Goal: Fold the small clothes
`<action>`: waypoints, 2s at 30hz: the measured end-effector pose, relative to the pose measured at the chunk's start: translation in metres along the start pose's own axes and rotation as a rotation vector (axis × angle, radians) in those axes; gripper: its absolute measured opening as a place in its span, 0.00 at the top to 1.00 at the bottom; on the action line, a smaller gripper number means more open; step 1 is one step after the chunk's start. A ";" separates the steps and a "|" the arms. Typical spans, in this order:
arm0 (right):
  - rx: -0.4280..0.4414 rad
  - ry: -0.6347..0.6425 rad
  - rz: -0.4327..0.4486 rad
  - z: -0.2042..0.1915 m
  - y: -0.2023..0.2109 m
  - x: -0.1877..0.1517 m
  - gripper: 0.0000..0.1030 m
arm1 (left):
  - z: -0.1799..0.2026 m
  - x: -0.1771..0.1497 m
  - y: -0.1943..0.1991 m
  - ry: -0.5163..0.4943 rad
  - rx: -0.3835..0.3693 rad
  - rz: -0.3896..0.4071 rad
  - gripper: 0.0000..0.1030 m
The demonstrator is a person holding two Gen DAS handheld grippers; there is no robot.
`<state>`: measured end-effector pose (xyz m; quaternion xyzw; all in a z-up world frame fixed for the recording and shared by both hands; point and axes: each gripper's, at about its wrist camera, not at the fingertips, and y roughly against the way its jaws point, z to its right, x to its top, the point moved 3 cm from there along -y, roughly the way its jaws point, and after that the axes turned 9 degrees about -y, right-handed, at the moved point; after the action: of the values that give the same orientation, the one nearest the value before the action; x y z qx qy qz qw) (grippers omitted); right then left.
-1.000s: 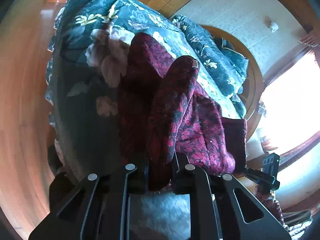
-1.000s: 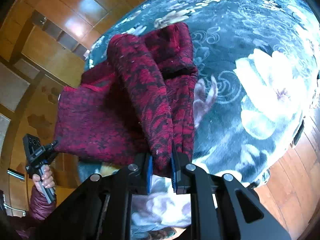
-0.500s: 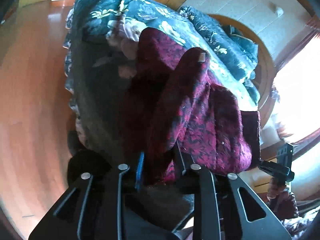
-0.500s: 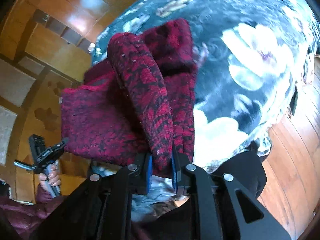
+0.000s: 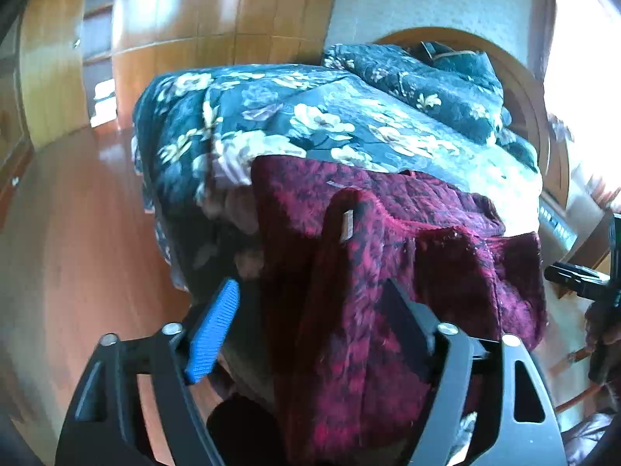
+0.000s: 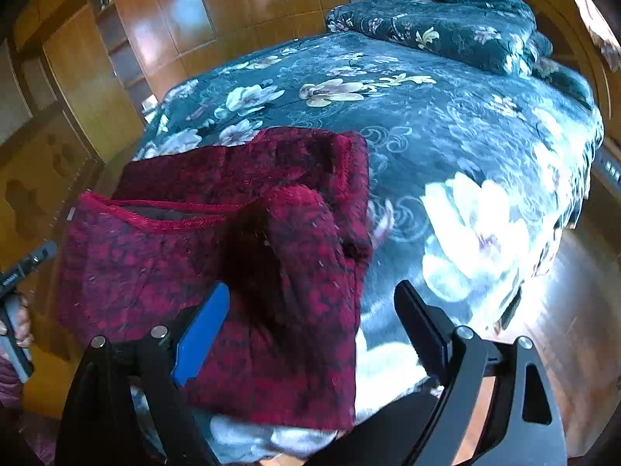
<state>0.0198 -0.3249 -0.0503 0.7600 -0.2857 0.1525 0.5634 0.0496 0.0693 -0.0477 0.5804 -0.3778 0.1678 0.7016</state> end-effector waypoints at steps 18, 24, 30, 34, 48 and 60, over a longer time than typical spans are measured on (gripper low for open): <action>-0.140 0.118 -0.075 -0.018 -0.062 0.008 0.76 | 0.021 0.029 -0.049 -0.084 -0.089 -0.047 0.82; -0.112 0.148 -0.023 -0.019 -0.037 0.008 0.80 | 0.000 0.020 -0.017 0.011 -0.086 0.040 0.83; -0.111 0.139 -0.060 -0.018 -0.049 0.003 0.76 | 0.017 0.013 -0.027 -0.062 0.043 0.006 0.83; -0.116 0.113 -0.084 -0.017 -0.059 0.000 0.69 | 0.026 0.014 -0.024 -0.075 0.087 0.015 0.83; -0.130 0.108 -0.117 -0.012 -0.065 -0.007 0.56 | 0.038 0.012 -0.014 -0.126 0.121 0.058 0.83; -0.178 0.161 -0.032 -0.019 -0.052 -0.003 0.76 | 0.037 0.010 -0.006 -0.102 0.116 0.083 0.85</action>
<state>0.0509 -0.2957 -0.0860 0.6969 -0.2395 0.1781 0.6521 0.0481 0.0308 -0.0430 0.6116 -0.4264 0.1888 0.6391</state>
